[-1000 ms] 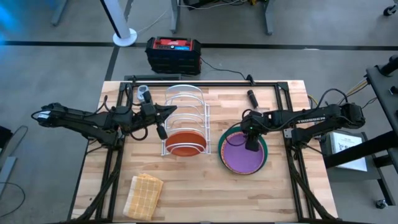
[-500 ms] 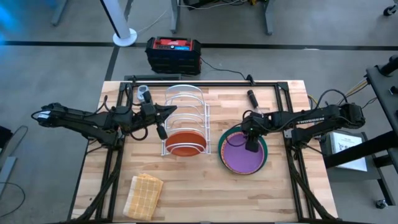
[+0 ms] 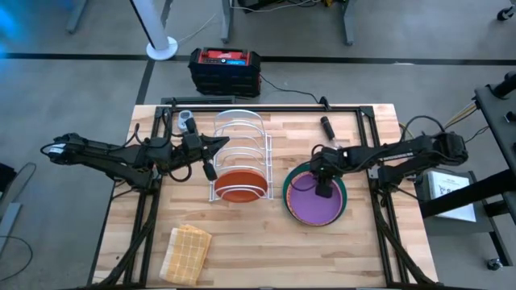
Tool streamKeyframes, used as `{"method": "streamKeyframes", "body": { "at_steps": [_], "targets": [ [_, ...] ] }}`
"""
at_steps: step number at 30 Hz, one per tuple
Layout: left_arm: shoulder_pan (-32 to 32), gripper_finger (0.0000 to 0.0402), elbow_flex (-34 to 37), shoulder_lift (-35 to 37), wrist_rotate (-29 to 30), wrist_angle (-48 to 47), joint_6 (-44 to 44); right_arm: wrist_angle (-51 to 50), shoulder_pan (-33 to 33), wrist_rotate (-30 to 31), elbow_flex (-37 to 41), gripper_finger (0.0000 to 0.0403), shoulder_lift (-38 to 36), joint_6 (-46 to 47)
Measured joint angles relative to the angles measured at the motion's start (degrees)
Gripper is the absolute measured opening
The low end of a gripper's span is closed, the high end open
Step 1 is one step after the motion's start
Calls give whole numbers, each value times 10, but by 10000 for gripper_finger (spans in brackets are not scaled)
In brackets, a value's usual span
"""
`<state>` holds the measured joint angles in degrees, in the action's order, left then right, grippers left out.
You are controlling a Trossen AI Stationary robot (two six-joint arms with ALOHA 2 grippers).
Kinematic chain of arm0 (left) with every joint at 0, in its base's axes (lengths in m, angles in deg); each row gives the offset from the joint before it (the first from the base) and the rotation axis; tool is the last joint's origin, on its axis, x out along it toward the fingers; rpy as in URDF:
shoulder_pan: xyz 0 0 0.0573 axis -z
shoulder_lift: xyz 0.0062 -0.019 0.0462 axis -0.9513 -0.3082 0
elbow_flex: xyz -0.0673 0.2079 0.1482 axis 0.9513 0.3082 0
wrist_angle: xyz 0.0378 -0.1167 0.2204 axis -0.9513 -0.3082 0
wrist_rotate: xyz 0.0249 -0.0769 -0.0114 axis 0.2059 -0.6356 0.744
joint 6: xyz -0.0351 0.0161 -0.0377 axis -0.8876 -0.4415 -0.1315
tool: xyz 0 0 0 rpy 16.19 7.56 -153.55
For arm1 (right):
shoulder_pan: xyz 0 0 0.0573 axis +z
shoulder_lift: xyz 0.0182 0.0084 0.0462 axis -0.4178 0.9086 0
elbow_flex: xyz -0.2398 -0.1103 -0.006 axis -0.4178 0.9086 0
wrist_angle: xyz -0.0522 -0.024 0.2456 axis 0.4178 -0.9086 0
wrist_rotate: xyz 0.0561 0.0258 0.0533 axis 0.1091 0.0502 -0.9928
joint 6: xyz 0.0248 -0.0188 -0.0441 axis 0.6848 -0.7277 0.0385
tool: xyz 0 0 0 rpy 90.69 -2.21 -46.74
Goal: Sort dishes
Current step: Put the purple plate into the dish rack
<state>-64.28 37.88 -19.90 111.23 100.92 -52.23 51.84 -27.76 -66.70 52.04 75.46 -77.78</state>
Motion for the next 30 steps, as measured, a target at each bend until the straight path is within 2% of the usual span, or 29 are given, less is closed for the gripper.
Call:
{"method": "streamKeyframes", "body": {
  "at_steps": [16, 30],
  "targets": [
    [0, 0, 0, 0, 0, 1, 0, 0, -1, -4, -1, 17, -3, 1],
    [0, 0, 0, 0, 0, 1, 0, -8, -4, -1, -1, 8, -18, 8]
  ]
}}
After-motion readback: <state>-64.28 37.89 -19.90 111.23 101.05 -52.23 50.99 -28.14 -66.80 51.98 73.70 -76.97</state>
